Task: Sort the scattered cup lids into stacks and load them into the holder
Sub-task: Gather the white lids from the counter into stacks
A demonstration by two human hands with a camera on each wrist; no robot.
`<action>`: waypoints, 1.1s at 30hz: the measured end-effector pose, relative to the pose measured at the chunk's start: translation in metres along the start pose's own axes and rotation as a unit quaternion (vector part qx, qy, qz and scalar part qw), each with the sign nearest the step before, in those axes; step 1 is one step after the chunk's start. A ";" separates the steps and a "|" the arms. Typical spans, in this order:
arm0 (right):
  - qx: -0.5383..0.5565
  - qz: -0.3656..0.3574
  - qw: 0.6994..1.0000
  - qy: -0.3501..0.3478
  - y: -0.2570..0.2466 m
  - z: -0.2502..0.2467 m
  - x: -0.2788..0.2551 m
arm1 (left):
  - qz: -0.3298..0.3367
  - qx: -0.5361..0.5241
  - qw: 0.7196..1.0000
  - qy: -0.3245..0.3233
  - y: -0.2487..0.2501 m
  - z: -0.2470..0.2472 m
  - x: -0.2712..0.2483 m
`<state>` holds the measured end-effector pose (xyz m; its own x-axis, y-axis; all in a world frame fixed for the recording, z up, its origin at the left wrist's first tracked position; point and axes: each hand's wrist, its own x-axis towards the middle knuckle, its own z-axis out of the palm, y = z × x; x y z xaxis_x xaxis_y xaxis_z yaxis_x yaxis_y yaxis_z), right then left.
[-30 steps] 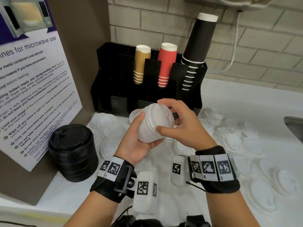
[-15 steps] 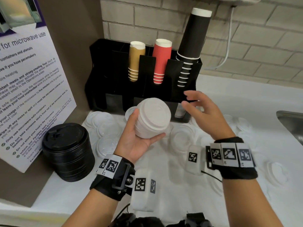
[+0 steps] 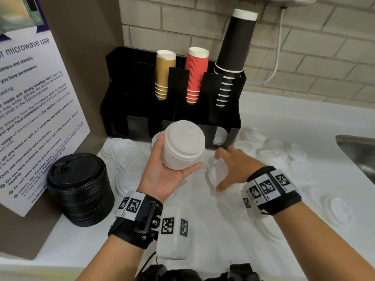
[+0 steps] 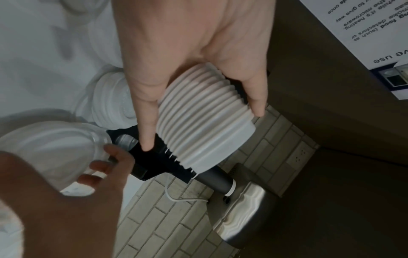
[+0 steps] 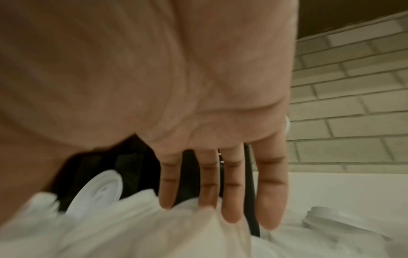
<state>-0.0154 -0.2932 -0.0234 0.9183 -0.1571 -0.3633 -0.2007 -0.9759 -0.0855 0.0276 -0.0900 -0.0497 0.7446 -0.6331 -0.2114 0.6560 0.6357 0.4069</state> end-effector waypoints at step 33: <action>-0.003 0.035 0.998 0.057 0.029 -0.018 0.028 | 0.078 -0.013 0.996 0.050 0.022 0.001 0.000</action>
<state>0.0109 -0.3288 -0.0198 0.9349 -0.2410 -0.2607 -0.2645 -0.9626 -0.0586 0.0418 -0.0758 -0.0401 0.8458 -0.4790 -0.2348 0.5327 0.7354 0.4187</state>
